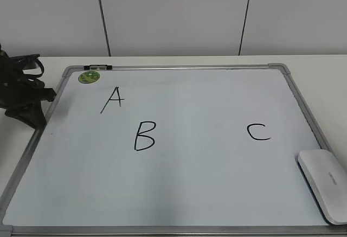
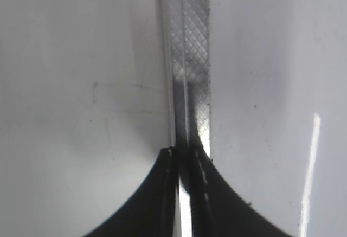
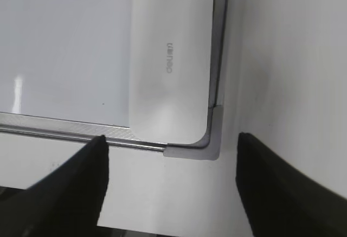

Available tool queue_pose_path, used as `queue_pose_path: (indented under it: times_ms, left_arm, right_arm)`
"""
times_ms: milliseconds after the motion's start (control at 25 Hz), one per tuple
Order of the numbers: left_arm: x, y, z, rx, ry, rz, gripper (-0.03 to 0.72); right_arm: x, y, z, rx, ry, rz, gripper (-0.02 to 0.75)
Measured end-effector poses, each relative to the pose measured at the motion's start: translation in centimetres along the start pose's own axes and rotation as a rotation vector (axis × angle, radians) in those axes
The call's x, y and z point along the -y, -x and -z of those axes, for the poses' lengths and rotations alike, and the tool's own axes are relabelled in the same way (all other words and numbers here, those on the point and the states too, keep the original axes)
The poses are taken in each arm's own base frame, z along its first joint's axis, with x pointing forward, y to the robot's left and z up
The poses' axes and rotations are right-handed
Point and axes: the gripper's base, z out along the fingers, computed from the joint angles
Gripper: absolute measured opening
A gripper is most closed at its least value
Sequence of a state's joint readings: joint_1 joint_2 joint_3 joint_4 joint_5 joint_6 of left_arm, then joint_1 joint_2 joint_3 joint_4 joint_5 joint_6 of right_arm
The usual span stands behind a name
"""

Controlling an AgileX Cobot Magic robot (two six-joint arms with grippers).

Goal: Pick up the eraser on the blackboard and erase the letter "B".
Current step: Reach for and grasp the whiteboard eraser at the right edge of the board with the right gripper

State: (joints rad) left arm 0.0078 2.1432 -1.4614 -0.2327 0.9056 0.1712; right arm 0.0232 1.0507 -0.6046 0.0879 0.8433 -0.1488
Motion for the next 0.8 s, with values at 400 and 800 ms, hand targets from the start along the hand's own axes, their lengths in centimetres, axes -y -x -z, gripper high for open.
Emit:
queue_pose_path:
  times_ms: [400, 800]
  left_arm:
    - [0.0, 0.0, 0.0, 0.0, 0.001, 0.001, 0.011]
    - [0.0, 0.0, 0.0, 0.0, 0.001, 0.001, 0.011]
  right_arm:
    - [0.1, 1.2, -2.2, -0.033, 0.002, -0.004, 0.577]
    - [0.4, 2.3, -5.2, -0.058, -0.002, -0.013, 0.669]
